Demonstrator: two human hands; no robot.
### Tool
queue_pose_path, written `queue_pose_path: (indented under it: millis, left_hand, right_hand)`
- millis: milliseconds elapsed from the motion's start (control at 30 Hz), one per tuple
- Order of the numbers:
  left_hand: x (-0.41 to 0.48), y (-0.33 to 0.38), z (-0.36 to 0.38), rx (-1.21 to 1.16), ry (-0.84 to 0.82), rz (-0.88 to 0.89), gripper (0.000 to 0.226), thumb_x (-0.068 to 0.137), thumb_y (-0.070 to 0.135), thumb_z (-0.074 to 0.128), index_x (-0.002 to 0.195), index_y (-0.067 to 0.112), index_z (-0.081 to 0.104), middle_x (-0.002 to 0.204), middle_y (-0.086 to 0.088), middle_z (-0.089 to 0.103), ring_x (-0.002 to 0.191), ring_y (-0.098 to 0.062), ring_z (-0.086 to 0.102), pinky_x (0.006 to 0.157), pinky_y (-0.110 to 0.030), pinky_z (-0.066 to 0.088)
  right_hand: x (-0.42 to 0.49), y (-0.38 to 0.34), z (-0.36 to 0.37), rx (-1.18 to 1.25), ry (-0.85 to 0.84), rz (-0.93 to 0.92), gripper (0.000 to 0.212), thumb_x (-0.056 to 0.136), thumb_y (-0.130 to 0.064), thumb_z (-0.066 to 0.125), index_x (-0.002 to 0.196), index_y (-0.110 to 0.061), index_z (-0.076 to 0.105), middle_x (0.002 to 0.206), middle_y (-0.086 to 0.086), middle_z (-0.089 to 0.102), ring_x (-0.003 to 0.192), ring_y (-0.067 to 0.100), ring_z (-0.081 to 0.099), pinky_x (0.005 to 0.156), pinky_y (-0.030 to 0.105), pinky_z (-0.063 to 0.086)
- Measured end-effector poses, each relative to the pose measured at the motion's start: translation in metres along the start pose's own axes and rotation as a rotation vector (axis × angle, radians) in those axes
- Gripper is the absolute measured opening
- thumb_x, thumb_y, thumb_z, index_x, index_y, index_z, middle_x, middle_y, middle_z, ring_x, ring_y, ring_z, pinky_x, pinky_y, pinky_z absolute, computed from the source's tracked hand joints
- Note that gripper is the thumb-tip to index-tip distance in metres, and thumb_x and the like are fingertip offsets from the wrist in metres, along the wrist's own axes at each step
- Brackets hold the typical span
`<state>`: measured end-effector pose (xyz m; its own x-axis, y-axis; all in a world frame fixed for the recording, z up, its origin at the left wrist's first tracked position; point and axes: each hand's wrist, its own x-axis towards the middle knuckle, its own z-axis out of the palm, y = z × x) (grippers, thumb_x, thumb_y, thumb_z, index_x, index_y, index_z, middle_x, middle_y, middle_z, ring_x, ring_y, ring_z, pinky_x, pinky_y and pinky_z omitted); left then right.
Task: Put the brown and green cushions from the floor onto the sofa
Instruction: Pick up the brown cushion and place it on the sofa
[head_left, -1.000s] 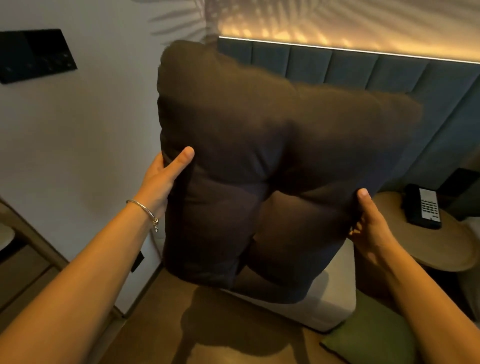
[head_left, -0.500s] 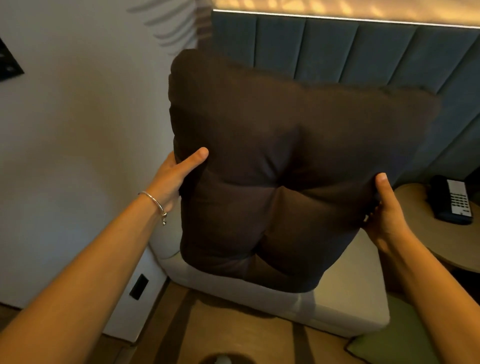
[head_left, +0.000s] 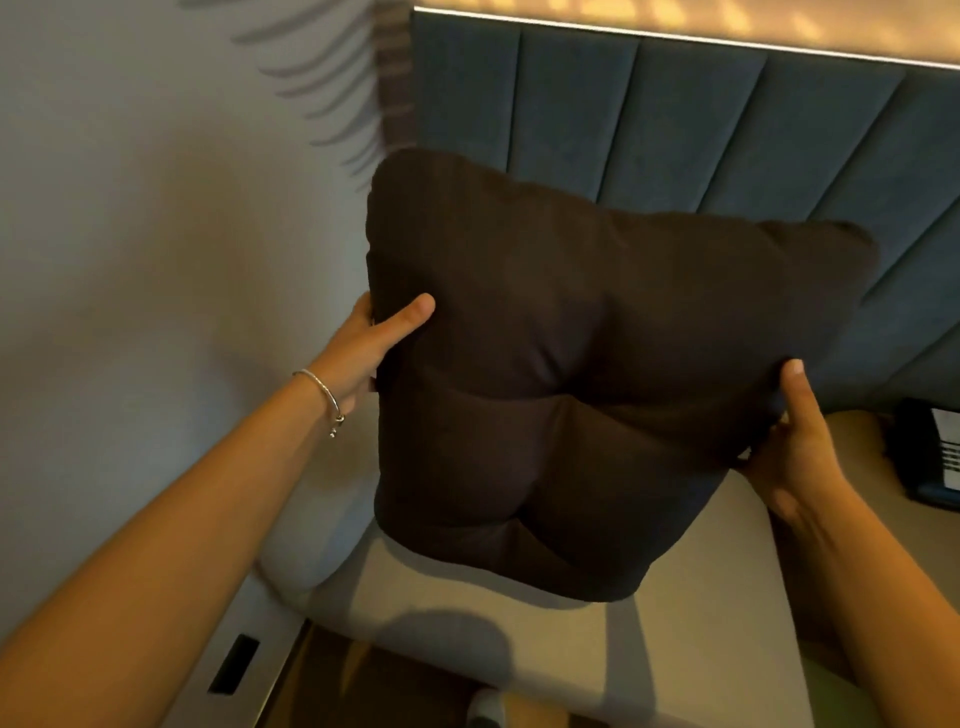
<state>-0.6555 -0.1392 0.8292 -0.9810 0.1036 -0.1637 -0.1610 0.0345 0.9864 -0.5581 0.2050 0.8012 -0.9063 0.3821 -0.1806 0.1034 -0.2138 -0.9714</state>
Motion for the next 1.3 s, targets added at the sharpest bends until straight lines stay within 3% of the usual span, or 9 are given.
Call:
queue_pose_path:
  millis: [100, 333, 500, 700, 833, 900, 1000, 1100, 1300]
  left_hand:
    - [0.034, 0.002, 0.001, 0.001, 0.003, -0.07, 0.113, 0.037, 0.076, 0.067, 0.136, 0.03, 0.037, 0.14, 0.004, 0.046, 0.127, -0.027, 0.042, 0.1, -0.056, 0.037]
    - [0.11, -0.003, -0.007, -0.112, -0.016, -0.134, 0.074, 0.03, 0.072, 0.074, 0.096, 0.043, 0.055, 0.101, 0.021, 0.061, 0.095, -0.009, 0.057, 0.066, -0.034, 0.048]
    - [0.168, -0.006, -0.019, -0.097, -0.128, -0.295, 0.111, 0.029, 0.079, 0.069, 0.13, 0.039, 0.044, 0.126, 0.011, 0.052, 0.115, -0.021, 0.048, 0.092, -0.05, 0.043]
    - [0.219, -0.037, -0.019, -0.061, -0.082, -0.467, 0.081, 0.03, 0.071, 0.071, 0.099, 0.031, 0.055, 0.099, 0.006, 0.059, 0.091, -0.021, 0.056, 0.074, -0.042, 0.048]
    - [0.243, -0.064, -0.016, -0.046, -0.087, -0.592, 0.108, 0.029, 0.064, 0.075, 0.125, 0.027, 0.047, 0.127, -0.004, 0.055, 0.119, -0.032, 0.05, 0.08, -0.048, 0.046]
    - [0.263, -0.068, -0.016, -0.048, -0.066, -0.596, 0.109, 0.028, 0.065, 0.074, 0.126, 0.029, 0.046, 0.134, -0.005, 0.053, 0.116, -0.031, 0.051, 0.076, -0.046, 0.047]
    - [0.297, -0.062, -0.016, -0.04, -0.058, -0.587, 0.1, 0.025, 0.068, 0.076, 0.115, 0.033, 0.05, 0.119, 0.0, 0.057, 0.106, -0.028, 0.054, 0.079, -0.048, 0.047]
    - [0.335, -0.055, -0.021, -0.048, -0.047, -0.543, 0.086, 0.022, 0.07, 0.078, 0.096, 0.032, 0.054, 0.094, 0.005, 0.059, 0.087, -0.022, 0.057, 0.064, -0.041, 0.051]
    - [0.384, -0.076, -0.014, -0.025, 0.069, -0.41, 0.07, 0.068, 0.039, 0.074, 0.13, 0.023, 0.046, 0.134, -0.002, 0.054, 0.11, -0.022, 0.052, 0.081, -0.038, 0.044]
  right_hand:
    - [0.033, 0.001, 0.012, 0.011, -0.002, 0.038, 0.126, 0.042, -0.082, 0.059, 0.146, -0.029, 0.013, 0.157, 0.001, 0.018, 0.143, 0.026, 0.016, 0.11, 0.057, 0.017]
    - [0.091, 0.009, 0.032, 0.026, -0.007, 0.137, 0.128, 0.038, -0.084, 0.062, 0.145, -0.033, 0.014, 0.157, 0.0, 0.017, 0.142, 0.029, 0.017, 0.105, 0.064, 0.021]
    - [0.125, 0.033, 0.046, 0.077, 0.068, 0.168, 0.125, 0.038, -0.083, 0.063, 0.144, -0.033, 0.02, 0.156, 0.0, 0.021, 0.141, 0.03, 0.019, 0.105, 0.065, 0.021]
    - [0.166, 0.059, 0.059, 0.06, 0.13, 0.283, 0.119, 0.043, -0.08, 0.066, 0.144, -0.035, 0.02, 0.155, 0.003, 0.024, 0.14, 0.033, 0.022, 0.101, 0.065, 0.027]
    - [0.186, 0.088, 0.059, 0.066, 0.1, 0.396, 0.12, 0.04, -0.076, 0.07, 0.143, -0.039, 0.019, 0.155, 0.002, 0.024, 0.139, 0.034, 0.023, 0.096, 0.065, 0.033]
    - [0.205, 0.087, 0.063, 0.06, 0.082, 0.415, 0.124, 0.038, -0.075, 0.072, 0.144, -0.038, 0.019, 0.155, 0.002, 0.024, 0.139, 0.033, 0.023, 0.096, 0.065, 0.034]
    - [0.242, 0.074, 0.071, 0.033, 0.082, 0.409, 0.123, 0.038, -0.074, 0.072, 0.143, -0.036, 0.021, 0.153, 0.004, 0.027, 0.137, 0.034, 0.027, 0.094, 0.064, 0.036]
    - [0.285, 0.059, 0.077, 0.028, 0.073, 0.372, 0.117, 0.041, -0.074, 0.071, 0.142, -0.038, 0.023, 0.153, 0.003, 0.027, 0.137, 0.034, 0.027, 0.09, 0.061, 0.038]
    - [0.342, 0.067, 0.104, -0.094, 0.038, 0.37, 0.087, 0.065, -0.047, 0.071, 0.14, -0.034, 0.028, 0.149, 0.005, 0.033, 0.133, 0.033, 0.032, 0.101, 0.058, 0.035]
